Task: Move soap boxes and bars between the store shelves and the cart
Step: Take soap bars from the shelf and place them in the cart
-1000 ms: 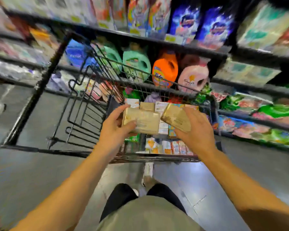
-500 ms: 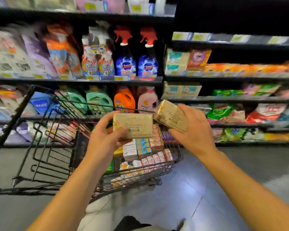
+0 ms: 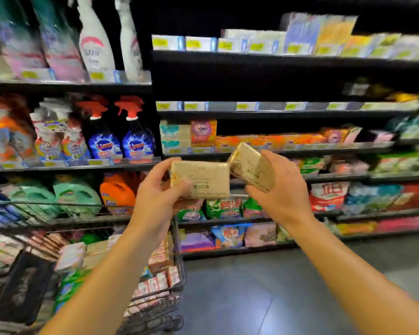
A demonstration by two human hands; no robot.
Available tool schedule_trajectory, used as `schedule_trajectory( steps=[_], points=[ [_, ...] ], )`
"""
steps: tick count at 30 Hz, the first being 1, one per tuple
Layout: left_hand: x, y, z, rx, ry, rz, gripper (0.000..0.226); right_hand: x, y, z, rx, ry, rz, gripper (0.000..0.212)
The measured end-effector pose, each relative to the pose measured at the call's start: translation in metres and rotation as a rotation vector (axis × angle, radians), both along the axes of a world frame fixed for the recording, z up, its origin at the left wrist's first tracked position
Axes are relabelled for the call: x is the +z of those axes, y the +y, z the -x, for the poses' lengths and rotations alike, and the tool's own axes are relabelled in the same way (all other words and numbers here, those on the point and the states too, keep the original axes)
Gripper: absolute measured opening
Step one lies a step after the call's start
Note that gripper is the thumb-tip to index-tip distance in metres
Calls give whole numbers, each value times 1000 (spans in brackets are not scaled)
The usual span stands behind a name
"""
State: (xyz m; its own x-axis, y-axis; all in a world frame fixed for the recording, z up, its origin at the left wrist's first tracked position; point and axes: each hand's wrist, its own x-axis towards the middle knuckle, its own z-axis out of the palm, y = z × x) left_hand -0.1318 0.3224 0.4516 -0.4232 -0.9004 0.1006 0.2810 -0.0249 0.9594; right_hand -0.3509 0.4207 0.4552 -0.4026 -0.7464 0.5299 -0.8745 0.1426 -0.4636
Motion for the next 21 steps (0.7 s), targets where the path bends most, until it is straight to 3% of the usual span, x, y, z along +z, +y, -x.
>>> schedule_trajectory(
  steps=[10, 21],
  points=[
    [77, -25, 115, 117, 58, 94, 33, 62, -7, 139, -10, 66, 82, 74],
    [159, -159, 186, 304, 118, 269, 40, 127, -103, 194, 63, 216, 193, 76]
  ],
)
